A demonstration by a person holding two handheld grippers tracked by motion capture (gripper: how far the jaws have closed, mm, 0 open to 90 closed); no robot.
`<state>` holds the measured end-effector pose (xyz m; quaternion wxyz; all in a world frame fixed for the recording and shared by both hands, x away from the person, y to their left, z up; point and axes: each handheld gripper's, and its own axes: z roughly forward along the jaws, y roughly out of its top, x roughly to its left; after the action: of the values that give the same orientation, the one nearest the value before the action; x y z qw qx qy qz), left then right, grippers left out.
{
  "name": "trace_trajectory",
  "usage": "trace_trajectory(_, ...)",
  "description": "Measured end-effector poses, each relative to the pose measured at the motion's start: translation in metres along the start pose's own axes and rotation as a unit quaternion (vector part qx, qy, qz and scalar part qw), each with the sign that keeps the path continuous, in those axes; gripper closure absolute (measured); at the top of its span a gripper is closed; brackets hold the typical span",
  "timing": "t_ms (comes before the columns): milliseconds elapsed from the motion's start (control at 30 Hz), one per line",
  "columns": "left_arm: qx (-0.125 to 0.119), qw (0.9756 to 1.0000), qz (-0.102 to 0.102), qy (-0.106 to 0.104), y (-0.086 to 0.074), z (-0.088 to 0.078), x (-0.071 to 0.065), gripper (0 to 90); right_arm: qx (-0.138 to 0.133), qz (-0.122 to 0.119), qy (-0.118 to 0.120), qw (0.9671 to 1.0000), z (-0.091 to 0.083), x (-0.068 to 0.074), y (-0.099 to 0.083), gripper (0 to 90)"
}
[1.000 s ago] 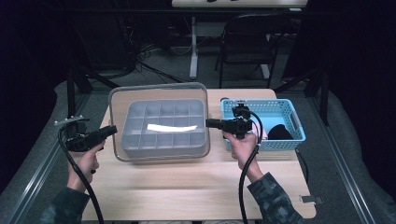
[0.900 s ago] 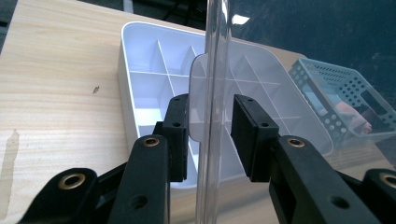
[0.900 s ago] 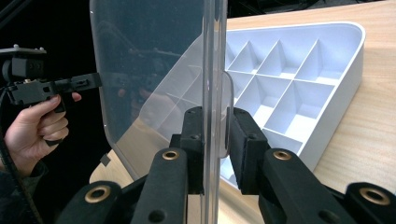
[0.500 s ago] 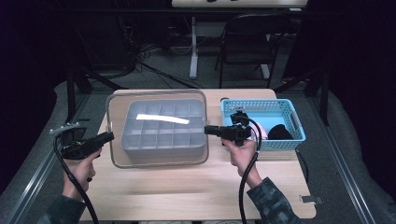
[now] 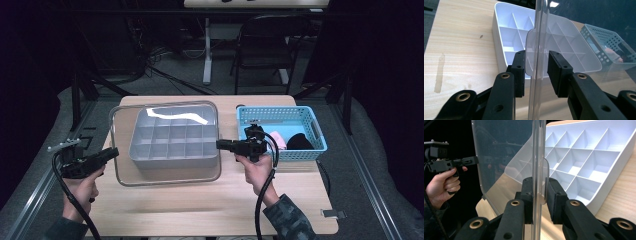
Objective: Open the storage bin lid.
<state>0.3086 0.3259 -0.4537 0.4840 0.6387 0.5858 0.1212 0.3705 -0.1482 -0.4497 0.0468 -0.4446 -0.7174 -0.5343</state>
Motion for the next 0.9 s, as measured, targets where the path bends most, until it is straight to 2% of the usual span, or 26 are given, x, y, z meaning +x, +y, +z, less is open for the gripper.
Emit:
trace_trajectory(267, -0.001, 1.0, 0.003, 0.002, -0.006, -0.008, 0.001, 68.1, 0.004, -0.002, 0.003, 1.0, 0.001, 0.006, -0.009, 77.2)
trace_trajectory(433, 0.003, 1.0, -0.006, 0.001, -0.015, -0.009, 0.005, 68.1, 0.009, -0.001, 0.009, 0.9999, 0.004, 0.006, -0.017, 77.3)
trace_trajectory(900, 0.003, 1.0, -0.007, 0.002, -0.026, -0.017, 0.007, 68.2, 0.019, 0.002, 0.011, 0.9997, 0.007, 0.009, -0.028, 77.1)
